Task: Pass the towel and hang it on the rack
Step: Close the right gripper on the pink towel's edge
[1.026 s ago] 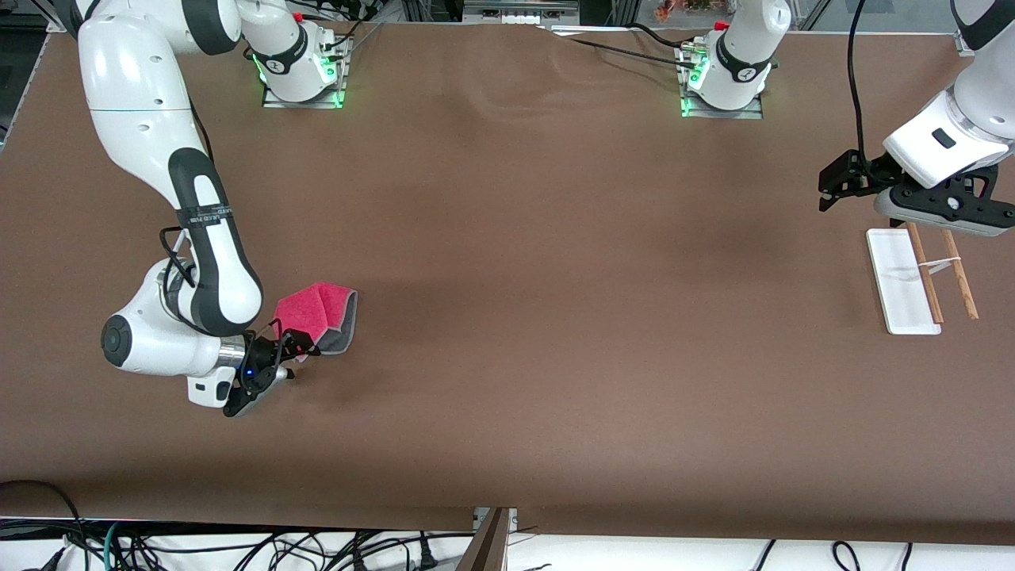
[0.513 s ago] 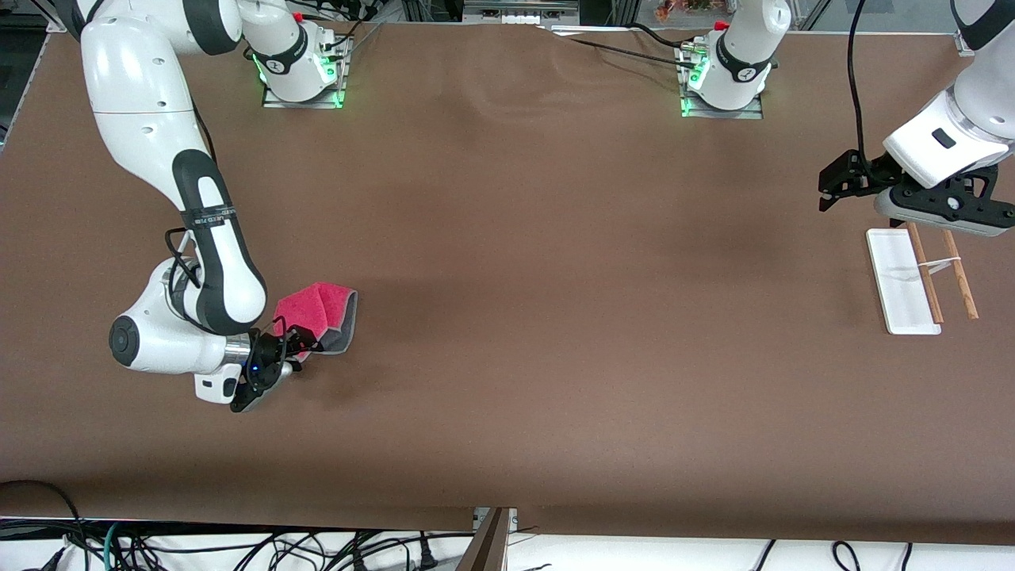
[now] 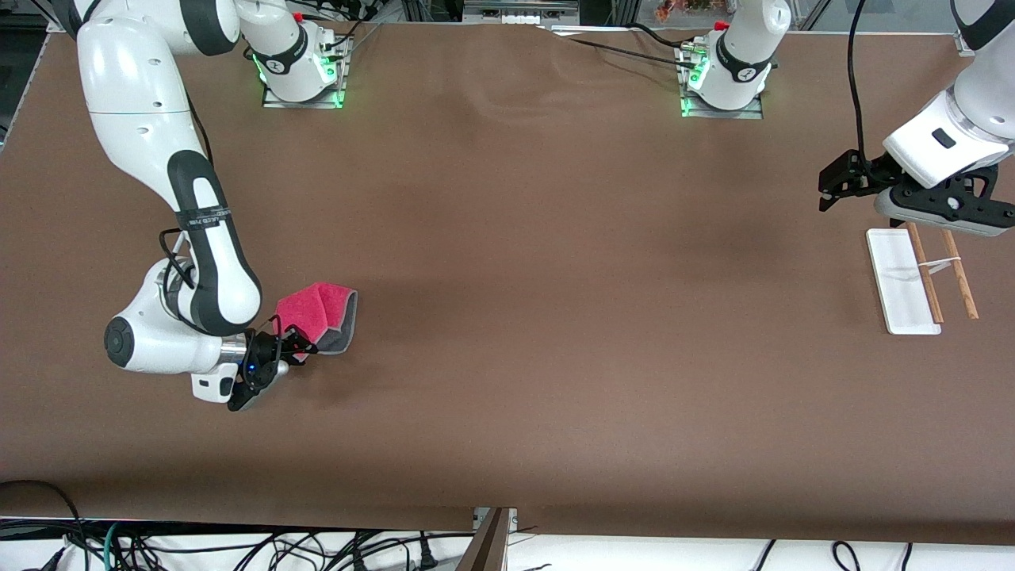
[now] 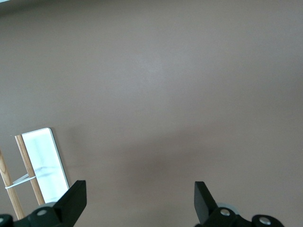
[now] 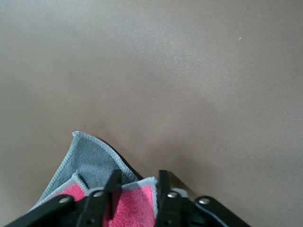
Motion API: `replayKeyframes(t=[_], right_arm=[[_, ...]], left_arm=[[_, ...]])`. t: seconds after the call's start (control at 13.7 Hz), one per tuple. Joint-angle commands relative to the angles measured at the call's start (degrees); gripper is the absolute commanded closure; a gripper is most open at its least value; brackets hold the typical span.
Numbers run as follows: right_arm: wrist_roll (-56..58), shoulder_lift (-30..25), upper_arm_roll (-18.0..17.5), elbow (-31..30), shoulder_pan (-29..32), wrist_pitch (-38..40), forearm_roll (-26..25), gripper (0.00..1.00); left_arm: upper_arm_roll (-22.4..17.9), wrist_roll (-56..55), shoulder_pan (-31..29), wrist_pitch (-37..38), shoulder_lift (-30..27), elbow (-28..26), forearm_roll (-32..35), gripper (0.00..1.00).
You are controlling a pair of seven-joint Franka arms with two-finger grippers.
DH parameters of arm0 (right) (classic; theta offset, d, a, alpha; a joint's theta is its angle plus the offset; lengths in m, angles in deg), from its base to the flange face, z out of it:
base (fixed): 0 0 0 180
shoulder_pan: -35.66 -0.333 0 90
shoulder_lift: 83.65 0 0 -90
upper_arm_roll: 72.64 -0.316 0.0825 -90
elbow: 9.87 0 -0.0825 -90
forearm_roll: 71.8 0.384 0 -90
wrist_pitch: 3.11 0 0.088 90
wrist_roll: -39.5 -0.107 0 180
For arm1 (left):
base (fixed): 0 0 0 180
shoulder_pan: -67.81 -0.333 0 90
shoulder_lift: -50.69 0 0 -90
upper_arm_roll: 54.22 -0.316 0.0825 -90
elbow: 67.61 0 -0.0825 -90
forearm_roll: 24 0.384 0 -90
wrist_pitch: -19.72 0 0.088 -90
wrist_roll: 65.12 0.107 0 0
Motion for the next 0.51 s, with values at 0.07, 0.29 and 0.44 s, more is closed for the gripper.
replayKeyframes(t=[0.07,0.29,0.44], right_arm=[[2.3,-0.5,-0.3,-0.6,0.8,0.8,1.4,0.75],[2.4,-0.5,-0.3,-0.6,0.9,1.0,1.6,0.98],[1.9,-0.7,-0.3,-0.3,0.8,1.1,1.6,1.00]], left_arm=[[0.1,0.0,-0.1,0.9,0.1,1.0,-0.5,0.00],[0.1,0.0,-0.1,0.9,0.1,1.0,-0.5,0.00],[0.1,0.0,-0.1,0.9,0.1,1.0,-0.5,0.00]])
